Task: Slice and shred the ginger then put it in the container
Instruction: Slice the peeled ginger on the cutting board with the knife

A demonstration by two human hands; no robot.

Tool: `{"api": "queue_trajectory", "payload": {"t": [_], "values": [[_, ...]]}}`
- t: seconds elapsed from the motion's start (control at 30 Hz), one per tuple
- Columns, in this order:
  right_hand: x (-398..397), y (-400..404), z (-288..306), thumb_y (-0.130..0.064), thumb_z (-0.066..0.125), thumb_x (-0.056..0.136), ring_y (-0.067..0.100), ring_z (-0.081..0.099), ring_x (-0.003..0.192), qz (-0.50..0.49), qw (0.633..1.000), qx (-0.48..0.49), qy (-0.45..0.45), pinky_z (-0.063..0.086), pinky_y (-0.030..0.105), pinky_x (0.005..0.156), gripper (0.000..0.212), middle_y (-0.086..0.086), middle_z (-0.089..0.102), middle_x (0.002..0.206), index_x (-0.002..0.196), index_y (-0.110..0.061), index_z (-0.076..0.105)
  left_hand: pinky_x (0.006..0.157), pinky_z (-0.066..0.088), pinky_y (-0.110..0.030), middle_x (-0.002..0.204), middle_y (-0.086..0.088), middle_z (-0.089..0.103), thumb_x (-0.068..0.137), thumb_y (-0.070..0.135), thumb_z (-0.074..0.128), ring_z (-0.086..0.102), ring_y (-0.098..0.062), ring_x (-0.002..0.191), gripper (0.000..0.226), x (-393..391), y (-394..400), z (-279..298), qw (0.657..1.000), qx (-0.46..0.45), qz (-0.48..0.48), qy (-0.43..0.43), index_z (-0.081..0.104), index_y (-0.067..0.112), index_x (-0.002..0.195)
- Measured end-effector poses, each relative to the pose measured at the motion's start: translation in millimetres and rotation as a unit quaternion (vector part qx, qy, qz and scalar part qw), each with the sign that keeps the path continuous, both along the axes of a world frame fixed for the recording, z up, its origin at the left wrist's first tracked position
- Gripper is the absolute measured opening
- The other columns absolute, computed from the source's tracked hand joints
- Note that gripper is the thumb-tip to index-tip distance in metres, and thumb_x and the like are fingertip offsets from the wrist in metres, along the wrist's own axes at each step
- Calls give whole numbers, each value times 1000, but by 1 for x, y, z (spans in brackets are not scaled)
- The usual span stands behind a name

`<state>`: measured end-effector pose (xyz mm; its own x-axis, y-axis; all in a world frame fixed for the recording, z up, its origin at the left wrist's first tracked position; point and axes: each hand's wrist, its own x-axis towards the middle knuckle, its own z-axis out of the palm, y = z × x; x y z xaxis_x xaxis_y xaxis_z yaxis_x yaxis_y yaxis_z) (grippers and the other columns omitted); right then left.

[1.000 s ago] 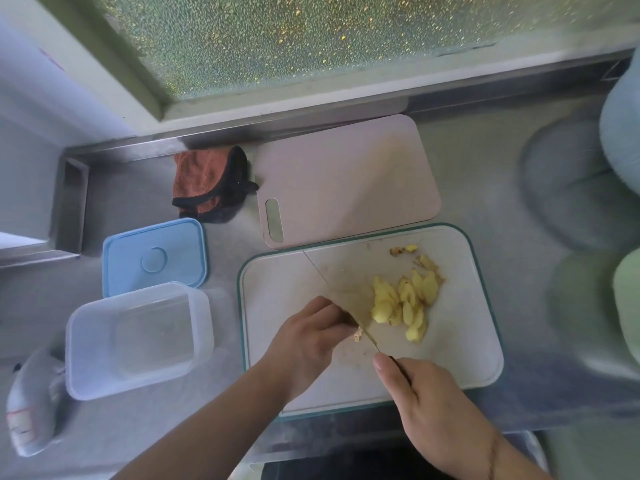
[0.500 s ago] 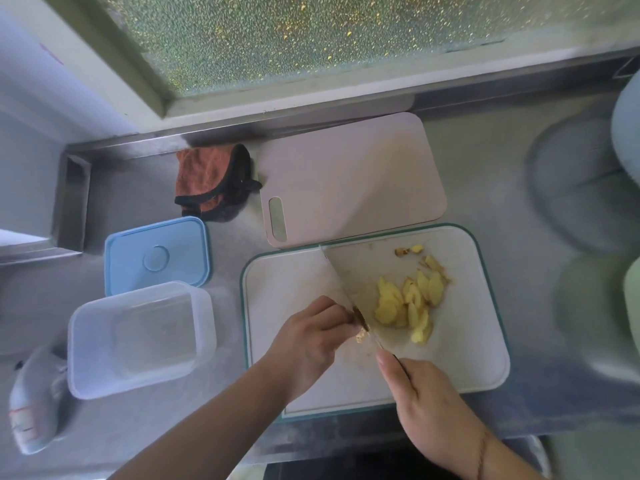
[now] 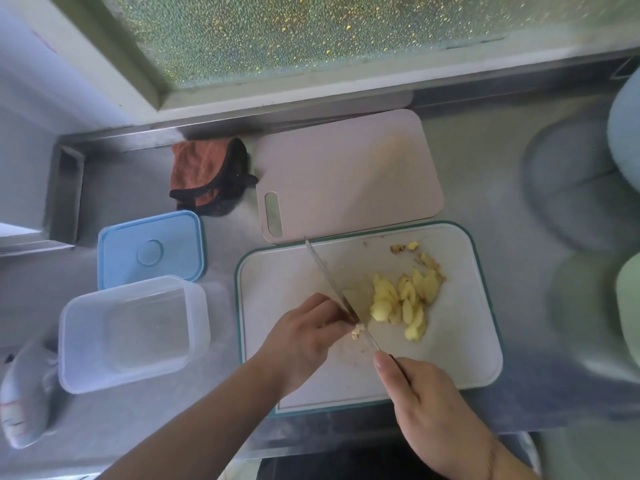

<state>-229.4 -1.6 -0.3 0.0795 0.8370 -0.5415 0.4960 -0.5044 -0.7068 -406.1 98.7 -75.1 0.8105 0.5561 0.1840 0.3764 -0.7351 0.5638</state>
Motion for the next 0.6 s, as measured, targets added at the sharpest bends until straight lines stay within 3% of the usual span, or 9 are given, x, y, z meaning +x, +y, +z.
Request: {"api": "queue_trajectory", "payload": {"t": [0.27,0.4,0.53,0.6], "values": [[-3,1,3,-70,15,76,9,48,59,22,1000,-11,-7,33,25,54,58,-18,53,57,54,-20,35,74,57,-30,104,-8,72,66,-18,82,59,-23,100,42,1,0,1,1000,-4,-1,-7,78,5,101],[-3,2,-2,-74,11,74,11,48,58,18,1000,-18,-8,34,25,55,63,-6,50,52,54,-20,38,80,54,-27,104,-6,72,69,-18,80,59,-23,100,40,1,1,0,1000,-5,-10,-6,78,5,102],[-7,2,0,-70,11,76,3,50,59,27,999,-32,-10,35,22,53,58,-23,53,57,54,-22,35,82,56,-32,108,-7,73,71,-19,78,63,-27,105,41,2,2,-1,1000,-2,-10,-7,78,5,104],[-9,6,1,-67,14,78,2,49,57,28,999,-30,-11,35,21,52,54,-21,52,54,54,-23,34,80,58,-35,110,-7,73,72,-19,76,65,-31,105,41,1,2,-2,1000,0,-11,-6,78,4,106]]}}
